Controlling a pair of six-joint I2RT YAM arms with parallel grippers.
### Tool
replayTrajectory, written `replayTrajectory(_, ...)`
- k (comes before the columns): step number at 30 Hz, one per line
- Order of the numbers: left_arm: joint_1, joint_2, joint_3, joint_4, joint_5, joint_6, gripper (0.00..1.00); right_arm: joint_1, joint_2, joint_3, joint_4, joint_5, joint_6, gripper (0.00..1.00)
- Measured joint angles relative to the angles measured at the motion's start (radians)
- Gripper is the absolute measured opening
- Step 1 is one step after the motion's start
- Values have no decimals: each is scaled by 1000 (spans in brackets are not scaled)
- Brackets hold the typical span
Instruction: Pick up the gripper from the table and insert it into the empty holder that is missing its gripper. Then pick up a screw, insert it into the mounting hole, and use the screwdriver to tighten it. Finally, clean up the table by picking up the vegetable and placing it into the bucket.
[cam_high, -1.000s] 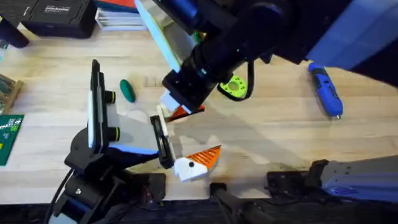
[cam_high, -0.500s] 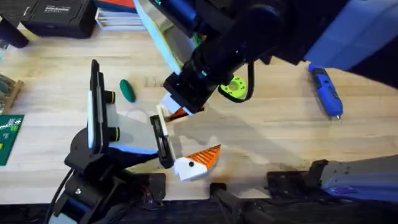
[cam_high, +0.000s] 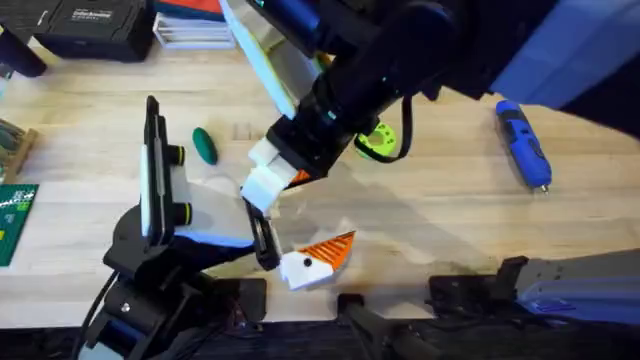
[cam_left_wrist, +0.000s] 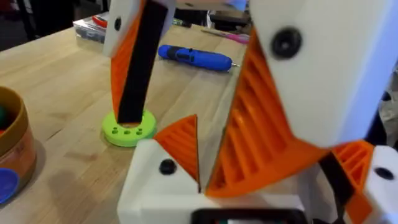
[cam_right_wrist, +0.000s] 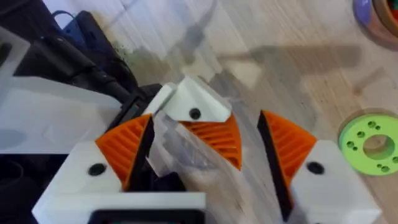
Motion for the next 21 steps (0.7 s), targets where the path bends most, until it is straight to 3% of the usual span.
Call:
replayTrajectory(5,0,0,0,0,5,11,985,-40,-22,0,-40,-2,4,994)
replayTrajectory(14,0,0,0,0,5,14,986,-197,-142,-6,-132,-2,-2,994)
replayTrajectory(17,0,0,0,0,5,14,986,-240,-191,-70,-120,-8,-7,994)
replayTrajectory(21,0,0,0,0,5,14,986,-312,-291,-242,-61,-76,-9,994)
